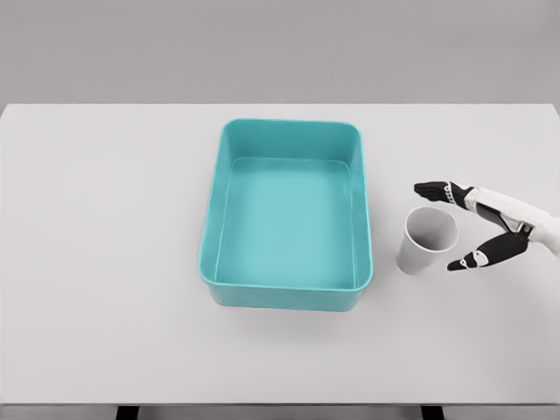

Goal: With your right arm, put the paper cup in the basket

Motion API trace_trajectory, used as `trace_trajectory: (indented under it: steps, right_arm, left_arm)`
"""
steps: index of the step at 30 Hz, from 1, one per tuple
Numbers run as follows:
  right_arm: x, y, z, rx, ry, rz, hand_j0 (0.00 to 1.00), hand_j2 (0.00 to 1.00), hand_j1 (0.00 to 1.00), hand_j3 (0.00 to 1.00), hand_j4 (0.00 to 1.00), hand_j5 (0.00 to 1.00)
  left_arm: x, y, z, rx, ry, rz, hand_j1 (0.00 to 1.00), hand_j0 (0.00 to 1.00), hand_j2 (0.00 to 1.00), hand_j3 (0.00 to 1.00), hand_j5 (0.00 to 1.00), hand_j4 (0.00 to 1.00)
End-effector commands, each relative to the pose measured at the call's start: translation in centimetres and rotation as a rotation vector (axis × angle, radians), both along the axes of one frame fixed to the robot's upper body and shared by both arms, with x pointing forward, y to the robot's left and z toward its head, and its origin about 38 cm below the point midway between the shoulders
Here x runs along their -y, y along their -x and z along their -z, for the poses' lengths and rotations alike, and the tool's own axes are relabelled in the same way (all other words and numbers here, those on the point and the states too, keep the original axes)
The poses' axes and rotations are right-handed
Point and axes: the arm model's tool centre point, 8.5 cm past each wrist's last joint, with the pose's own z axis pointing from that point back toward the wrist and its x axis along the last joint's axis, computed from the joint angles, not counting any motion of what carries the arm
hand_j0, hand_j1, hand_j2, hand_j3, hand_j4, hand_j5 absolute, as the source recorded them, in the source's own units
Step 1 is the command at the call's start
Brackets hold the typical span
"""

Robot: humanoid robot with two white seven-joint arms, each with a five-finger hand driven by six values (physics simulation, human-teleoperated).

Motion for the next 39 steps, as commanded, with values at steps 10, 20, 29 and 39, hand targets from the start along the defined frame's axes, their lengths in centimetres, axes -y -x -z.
trace_trajectory:
  steps: [10,20,29,39]
  right_arm:
    - [-0.8,0.0,0.4,-0.003,-0.023,-0.01,1.0,1.0,1.0,1.0,1.0,1.0]
    - [-1.5,0.1,0.5,-0.003,-0.036,-0.024,1.0,1.0,1.0,1.0,1.0,1.0]
    - [-1.7,0.2,0.9,-0.013,-0.036,-0.029,1.0,1.0,1.0,1.0,1.0,1.0]
    - [-1.8,0.4,1.7,-0.035,-0.031,-0.033,1.0,1.0,1.0,1.0,1.0,1.0]
  left_arm:
    - [0.0,0.0,0.0,0.0,0.0,0.0,1.0,1.0,1.0,1.0,1.0,1.0]
    - [0.0,0.0,0.0,0.001,0.0,-0.001,1.0,1.0,1.0,1.0,1.0,1.0]
    - [0.0,0.0,0.0,0.0,0.0,0.0,1.0,1.0,1.0,1.0,1.0,1.0]
    - [0.0,0.0,0.0,0.001,0.0,-0.001,1.0,1.0,1.0,1.0,1.0,1.0]
